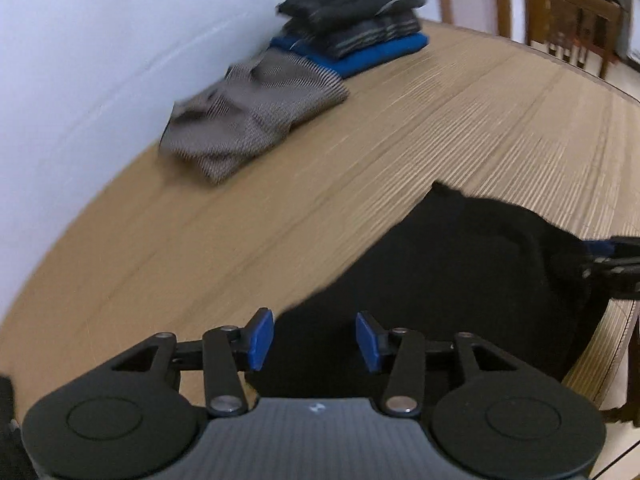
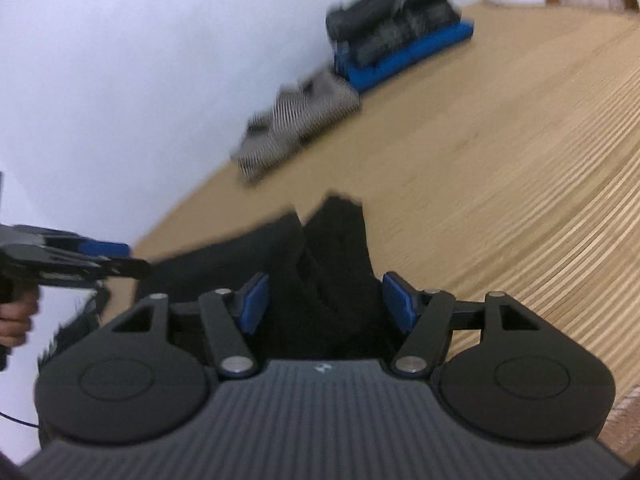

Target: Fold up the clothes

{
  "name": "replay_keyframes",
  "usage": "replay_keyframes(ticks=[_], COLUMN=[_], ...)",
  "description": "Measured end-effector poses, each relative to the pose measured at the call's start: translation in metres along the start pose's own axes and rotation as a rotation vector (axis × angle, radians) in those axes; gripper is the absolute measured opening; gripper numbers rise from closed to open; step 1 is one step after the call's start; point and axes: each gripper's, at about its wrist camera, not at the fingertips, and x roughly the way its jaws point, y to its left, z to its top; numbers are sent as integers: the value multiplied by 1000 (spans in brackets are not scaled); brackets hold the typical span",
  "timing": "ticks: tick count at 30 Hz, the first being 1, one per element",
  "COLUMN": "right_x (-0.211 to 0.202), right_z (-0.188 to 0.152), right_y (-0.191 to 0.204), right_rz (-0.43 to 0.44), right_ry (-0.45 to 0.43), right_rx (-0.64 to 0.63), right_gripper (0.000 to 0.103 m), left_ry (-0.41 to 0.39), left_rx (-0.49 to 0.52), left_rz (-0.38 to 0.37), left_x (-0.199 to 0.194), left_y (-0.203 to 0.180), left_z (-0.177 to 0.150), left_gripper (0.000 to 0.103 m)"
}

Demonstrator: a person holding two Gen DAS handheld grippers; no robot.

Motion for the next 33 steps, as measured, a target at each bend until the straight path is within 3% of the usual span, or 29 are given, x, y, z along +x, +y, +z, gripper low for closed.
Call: replay_keyframes(ticks=[1, 2, 3, 8, 10, 13, 17, 19, 22, 25, 29, 30, 31, 32, 33], right_x=[4, 5, 0, -44, -46, -18, -28, -38, -40, -8, 58, 70, 78, 82, 78], right_z=[-3, -3, 1, 11, 0, -23, -7, 9, 37, 63, 81, 81, 80, 80, 81], right_y=[-1, 1, 4, 26, 29, 24, 43, 50, 51, 44, 10, 5, 4, 6, 13], right_rz=[0, 12, 29, 89, 20, -133, -192, -204, -173, -102, 23, 51, 103, 148, 178], right_ry=[27, 34, 26, -6, 46, 171, 183, 148, 89, 82, 223, 265, 300, 318, 303], right_rx=[-10, -11, 9, 42, 3, -48, -111, -144, -162, -175, -127, -112, -110, -124, -169], right_gripper=[64, 48, 24, 24, 24, 39, 47, 51, 69, 70, 69, 62, 47, 15, 16], left_ry=[2, 1, 1, -16, -27, -35, -84, -100, -117, -124, -115, -104, -93, -81, -70], left_rx=[-8, -10, -11, -37, -18, 39, 40, 20, -50, -111, -192, -212, -232, -252, -269], left_rz=[-4, -5, -6, -71, -97, -79, -89, -98, -103, -70, 13, 29, 45, 61, 77], left_x=[1, 1, 1, 2, 11, 27, 30, 29, 18, 7, -2, -2, -3, -3, -2], left_y=[2, 5, 7, 12, 5, -11, -12, -8, 1, 6, 7, 5, 4, 2, 0], left_z=[-4, -7, -10, -23, -29, -36, -46, -47, -49, -50, -48, -46, -44, -43, -40], left_gripper=[48, 48, 48, 51, 53, 54, 53, 53, 54, 54, 55, 55, 55, 55, 55])
